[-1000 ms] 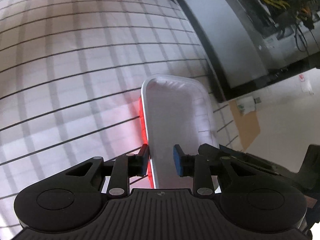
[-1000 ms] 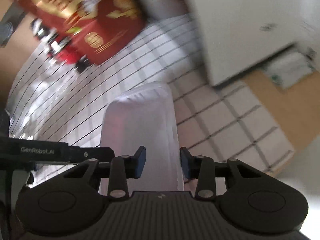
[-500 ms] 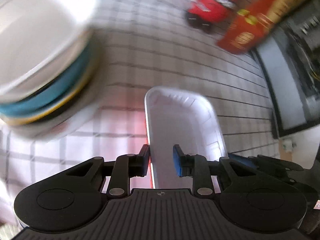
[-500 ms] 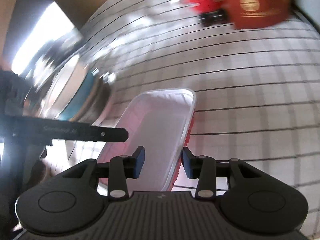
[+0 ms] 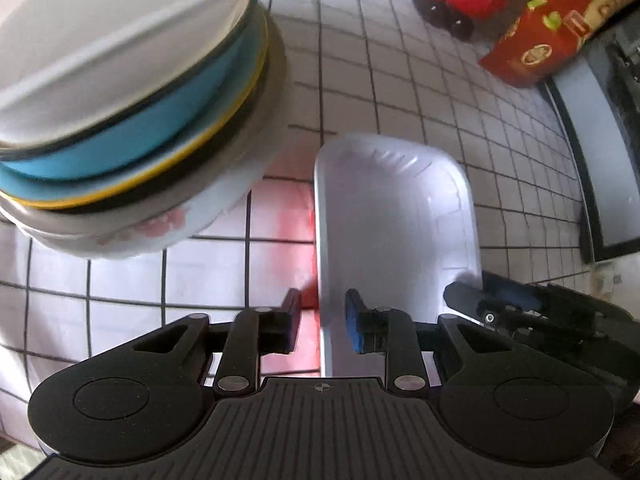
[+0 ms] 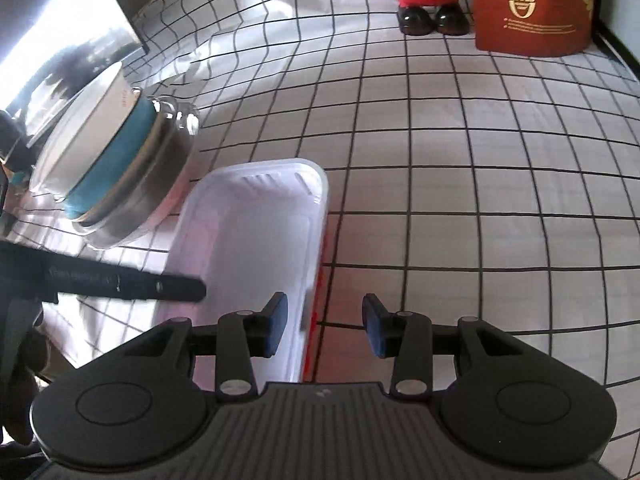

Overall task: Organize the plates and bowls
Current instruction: 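Lift the red-rimmed tray with both grippers and carry it toward the bowl stack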

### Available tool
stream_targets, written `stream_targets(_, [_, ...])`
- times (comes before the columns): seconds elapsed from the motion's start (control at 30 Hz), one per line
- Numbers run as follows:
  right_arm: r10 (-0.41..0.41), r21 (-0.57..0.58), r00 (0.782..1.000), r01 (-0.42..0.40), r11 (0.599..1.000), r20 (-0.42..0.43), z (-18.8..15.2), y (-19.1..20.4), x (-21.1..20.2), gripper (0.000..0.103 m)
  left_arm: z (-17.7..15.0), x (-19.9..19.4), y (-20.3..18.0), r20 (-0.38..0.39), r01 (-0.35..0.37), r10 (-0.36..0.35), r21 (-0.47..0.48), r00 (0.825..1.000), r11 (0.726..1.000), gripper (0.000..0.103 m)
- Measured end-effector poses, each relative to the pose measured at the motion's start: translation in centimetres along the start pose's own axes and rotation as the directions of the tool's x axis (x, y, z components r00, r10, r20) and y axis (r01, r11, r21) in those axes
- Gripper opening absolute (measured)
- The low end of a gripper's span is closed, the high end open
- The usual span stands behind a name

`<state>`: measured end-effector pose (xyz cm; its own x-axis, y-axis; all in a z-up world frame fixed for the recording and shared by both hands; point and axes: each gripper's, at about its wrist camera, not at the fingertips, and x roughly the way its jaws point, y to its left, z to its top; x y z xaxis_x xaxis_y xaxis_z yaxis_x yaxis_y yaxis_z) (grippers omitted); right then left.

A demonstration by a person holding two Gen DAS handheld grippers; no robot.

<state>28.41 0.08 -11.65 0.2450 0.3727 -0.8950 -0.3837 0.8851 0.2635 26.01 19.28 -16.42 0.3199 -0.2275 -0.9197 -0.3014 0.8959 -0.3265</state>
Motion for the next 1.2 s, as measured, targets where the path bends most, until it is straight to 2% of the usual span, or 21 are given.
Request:
stream_targets(0.13, [-0.002, 0.067, 1.000, 0.000, 0.998, 0.029, -0.1, -0.8, 0.3, 0.045, 0.0, 0.1, -0.4, -0.007, -0.013, 0.013, 0.030, 1.000, 0.999, 0.024])
stream_targets(0.37, [0.037, 0.065, 0.999, -0.039, 0.997, 0.026, -0.1, -0.5, 0.6, 0.045, -0.5, 0.2, 0.1, 0.031, 0.021, -0.021, -0.004, 0.999, 1.000, 0.024])
stream_targets(0.47, [0.068, 0.089, 0.998, -0.069, 0.994, 0.015, 0.0, -0.3, 0.9, 0.035, -0.5, 0.2, 0.1, 0.040, 0.031, -0.031, -0.001, 0.999, 1.000, 0.024])
stream_targets(0.53, [0.076, 0.084, 0.997, -0.077, 0.993, 0.007, -0.1, 0.1, 1.0, 0.031, -0.5, 0.2, 0.1, 0.033, 0.034, -0.034, 0.008, 0.999, 0.999, 0.024])
stream_targets(0.67, [0.105, 0.057, 0.994, -0.103, 0.993, -0.038, -0.7, 0.7, 0.9, 0.031, -0.9, 0.1, 0.1, 0.014, 0.033, -0.033, -0.002, 0.999, 0.999, 0.021])
stream_targets(0.83, [0.124, 0.023, 0.989, -0.122, 0.992, -0.076, -1.4, 0.7, -0.1, 0.031, -1.8, 0.2, -0.1, -0.065, 0.040, -0.039, 0.007, 0.997, 0.999, 0.017])
stream_targets(0.97, [0.106, 0.039, 0.992, -0.104, 0.994, -0.066, -1.1, 0.0, 0.0, 0.031, -1.8, 0.2, -0.1, -0.037, 0.032, -0.032, -0.024, 0.999, 0.999, 0.016])
stream_targets(1.2, [0.127, 0.047, 0.989, -0.123, 0.991, -0.077, -1.2, 0.0, 0.4, 0.031, -2.2, 0.3, -1.2, 0.001, -0.003, 0.003, -0.007, 1.000, 1.000, 0.016])
